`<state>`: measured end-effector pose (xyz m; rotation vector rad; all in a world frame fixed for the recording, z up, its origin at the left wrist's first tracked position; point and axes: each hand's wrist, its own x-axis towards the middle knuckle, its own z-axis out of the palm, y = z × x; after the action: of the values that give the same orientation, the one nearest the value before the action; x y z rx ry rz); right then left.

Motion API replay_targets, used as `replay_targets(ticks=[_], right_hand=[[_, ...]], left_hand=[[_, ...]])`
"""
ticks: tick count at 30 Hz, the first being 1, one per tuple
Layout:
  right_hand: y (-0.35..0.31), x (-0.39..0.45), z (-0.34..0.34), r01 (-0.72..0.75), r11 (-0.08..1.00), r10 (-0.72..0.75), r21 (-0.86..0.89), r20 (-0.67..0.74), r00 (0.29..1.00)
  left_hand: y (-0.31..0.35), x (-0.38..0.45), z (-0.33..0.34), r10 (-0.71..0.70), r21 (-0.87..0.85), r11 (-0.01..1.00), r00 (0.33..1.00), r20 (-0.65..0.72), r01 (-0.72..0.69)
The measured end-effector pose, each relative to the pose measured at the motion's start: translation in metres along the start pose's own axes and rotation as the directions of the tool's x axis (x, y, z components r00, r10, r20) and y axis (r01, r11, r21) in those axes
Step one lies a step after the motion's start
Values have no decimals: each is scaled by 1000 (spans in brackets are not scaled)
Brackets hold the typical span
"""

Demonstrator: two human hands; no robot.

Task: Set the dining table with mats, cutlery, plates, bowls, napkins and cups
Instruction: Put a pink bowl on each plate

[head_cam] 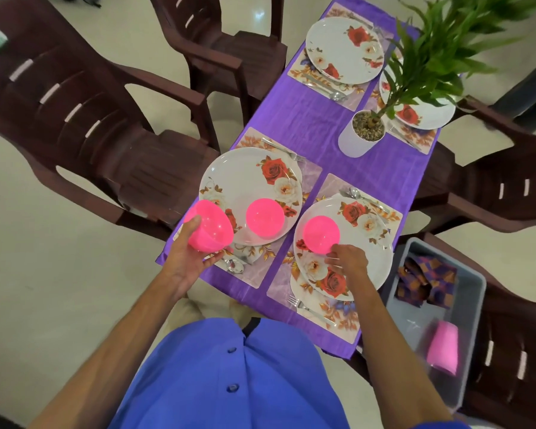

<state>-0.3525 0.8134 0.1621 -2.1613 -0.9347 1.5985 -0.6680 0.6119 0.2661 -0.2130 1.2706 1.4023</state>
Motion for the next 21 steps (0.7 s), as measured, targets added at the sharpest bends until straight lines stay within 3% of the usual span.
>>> replay_targets(ticks=[7,17,21], right_hand=[[-9,-10,6,-47,989,41,137,45,998],[-28,-6,20,-68,984,67,168,8,998],[-34,-7,24,-64,994,66,93,-25,998]], left_hand=[[-2,0,4,-2,-8,1000,1000,-1,2],[-1,0,-11,17,-8,1000,1000,-17,-17],[-1,-1,-14,32,-9,999,999,-18,-32]])
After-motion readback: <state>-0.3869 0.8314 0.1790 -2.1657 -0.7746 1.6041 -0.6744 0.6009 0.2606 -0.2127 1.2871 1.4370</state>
